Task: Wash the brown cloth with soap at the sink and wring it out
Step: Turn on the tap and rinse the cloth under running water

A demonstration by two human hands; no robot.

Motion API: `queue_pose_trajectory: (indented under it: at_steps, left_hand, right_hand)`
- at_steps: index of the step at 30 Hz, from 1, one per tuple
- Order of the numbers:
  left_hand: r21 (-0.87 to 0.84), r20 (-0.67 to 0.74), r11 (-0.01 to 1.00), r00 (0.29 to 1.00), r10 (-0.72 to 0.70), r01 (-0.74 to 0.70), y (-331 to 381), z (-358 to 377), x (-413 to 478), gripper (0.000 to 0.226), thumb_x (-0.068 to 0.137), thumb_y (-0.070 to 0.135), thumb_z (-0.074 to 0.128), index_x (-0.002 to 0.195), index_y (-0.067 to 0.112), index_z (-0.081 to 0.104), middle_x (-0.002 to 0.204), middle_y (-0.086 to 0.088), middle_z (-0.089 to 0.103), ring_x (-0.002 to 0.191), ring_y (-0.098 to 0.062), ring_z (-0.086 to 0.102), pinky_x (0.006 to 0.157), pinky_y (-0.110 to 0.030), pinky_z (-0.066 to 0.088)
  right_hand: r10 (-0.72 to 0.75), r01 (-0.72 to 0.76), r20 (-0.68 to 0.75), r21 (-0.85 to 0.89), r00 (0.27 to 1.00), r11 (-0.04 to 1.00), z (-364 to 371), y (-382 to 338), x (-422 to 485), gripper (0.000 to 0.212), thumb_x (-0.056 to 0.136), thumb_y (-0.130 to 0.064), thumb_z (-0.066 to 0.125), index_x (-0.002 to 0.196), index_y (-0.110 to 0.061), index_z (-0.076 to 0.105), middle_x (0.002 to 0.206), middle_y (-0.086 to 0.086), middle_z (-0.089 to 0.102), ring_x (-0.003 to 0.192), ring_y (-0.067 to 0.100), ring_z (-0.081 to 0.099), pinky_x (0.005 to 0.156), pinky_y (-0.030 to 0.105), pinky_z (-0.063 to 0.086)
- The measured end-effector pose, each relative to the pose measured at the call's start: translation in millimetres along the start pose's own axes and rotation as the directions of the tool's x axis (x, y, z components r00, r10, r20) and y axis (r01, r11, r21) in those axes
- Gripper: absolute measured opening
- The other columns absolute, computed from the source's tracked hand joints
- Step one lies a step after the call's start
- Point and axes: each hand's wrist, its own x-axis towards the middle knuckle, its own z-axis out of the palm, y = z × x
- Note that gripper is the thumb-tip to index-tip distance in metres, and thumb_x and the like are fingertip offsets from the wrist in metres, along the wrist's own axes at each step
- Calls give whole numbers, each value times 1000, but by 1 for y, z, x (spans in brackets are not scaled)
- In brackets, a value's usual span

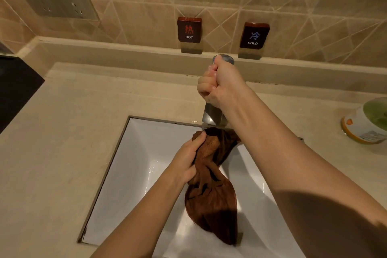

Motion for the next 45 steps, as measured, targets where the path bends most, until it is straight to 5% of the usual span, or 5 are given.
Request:
queue_pose_trajectory:
  at_steps: [27,33,37,41,45]
  left_hand:
    - [34,0,999,999,-34,34,1,-4,3,55,78,27,66,127,2,58,121,-20,62,110,-30,59,108,-44,39]
    - [129,-63,990,997,-52,59,0,-2,2,30,88,32,64,102,6,72,95,-15,67,89,-25,65,91,-40,50]
    - [147,-62,986,996,-71,79,0,-5,-3,41,89,35,61,116,5,67,111,-18,69,109,-32,64,103,-46,44]
    - [135,-79,987,994,-72,83,-1,-7,-12,29,90,31,59,97,8,74,90,-11,73,88,-23,69,96,-39,48]
    - [90,-93,986,987,-130,138,-2,-8,-18,29,92,30,57,97,8,75,95,-13,73,97,-26,65,102,-40,44]
  right_hand:
    - [59,-61,-55,-20,997,998,4,-11,-4,47,93,-26,41,49,-15,30,31,-4,26,23,9,18,29,10,12]
    - [76,-77,-59,-25,995,997,5,-12,-8,46,93,-21,41,49,-15,30,33,-4,25,25,9,18,31,11,11]
    - [78,-80,-65,-30,995,996,4,-12,-8,47,93,-23,42,48,-14,32,34,-3,26,25,8,19,32,12,12]
    - [83,-83,-26,1,996,997,2,-12,-9,46,93,-27,46,51,-12,36,39,-2,29,30,8,22,32,15,15]
    - [76,-84,135,53,988,995,-8,-11,-14,42,97,-38,37,72,-6,49,45,0,40,35,9,34,33,17,30]
